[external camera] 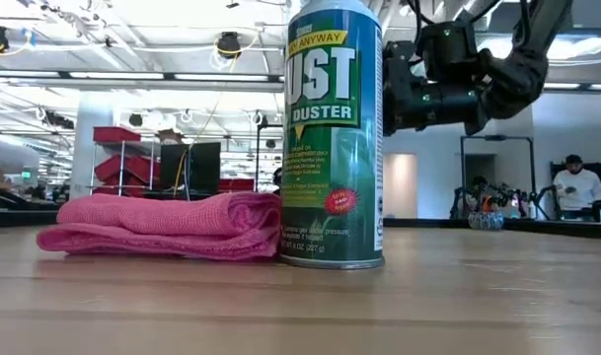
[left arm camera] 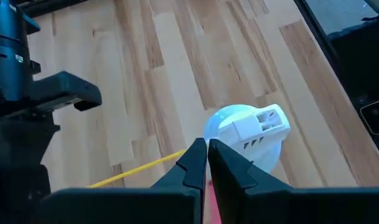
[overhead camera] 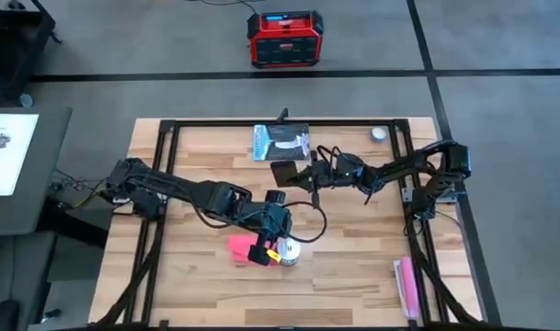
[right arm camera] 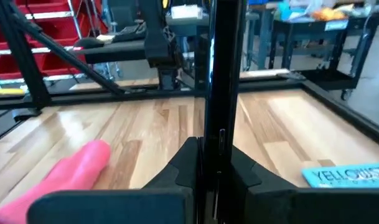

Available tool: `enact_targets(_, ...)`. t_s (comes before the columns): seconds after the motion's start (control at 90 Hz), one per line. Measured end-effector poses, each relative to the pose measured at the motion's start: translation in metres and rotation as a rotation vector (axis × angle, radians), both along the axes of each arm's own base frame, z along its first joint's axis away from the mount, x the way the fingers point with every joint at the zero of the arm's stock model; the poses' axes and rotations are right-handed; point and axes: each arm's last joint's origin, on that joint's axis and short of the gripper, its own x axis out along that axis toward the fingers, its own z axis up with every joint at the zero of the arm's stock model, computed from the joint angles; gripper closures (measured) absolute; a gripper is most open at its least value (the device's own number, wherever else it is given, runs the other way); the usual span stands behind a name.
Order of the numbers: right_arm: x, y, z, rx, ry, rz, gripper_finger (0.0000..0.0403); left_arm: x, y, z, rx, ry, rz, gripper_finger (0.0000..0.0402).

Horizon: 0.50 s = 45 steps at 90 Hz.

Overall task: Apply microfiber cloth
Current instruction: Spray the back of the cellphone using the spray bottle

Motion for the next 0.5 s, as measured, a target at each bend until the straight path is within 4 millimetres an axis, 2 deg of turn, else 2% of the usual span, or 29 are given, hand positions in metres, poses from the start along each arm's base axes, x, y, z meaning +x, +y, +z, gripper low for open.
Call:
enact_targets(0.267,0.0011,0.0016,-0.0010,-0.034,0.001,-0.088,0.0387,0.0002,0.0039,-0.0006,-0.001,0.011,0.014,0.0402)
enact_targets(0.411,0.0012,0.0039,0.0003,-0.033,-0.016,-0.080,0.0387,-0.0002,0.0038,-0.0009,-0.002,0.016,0.014,0.0402)
enact_targets(0.5,-0.0053,0.0052,-0.0015,-0.023,-0.052,-0.054,0.0387,-0.0005,0.0035,-0.0012,-0.011,0.021,0.010,0.0402)
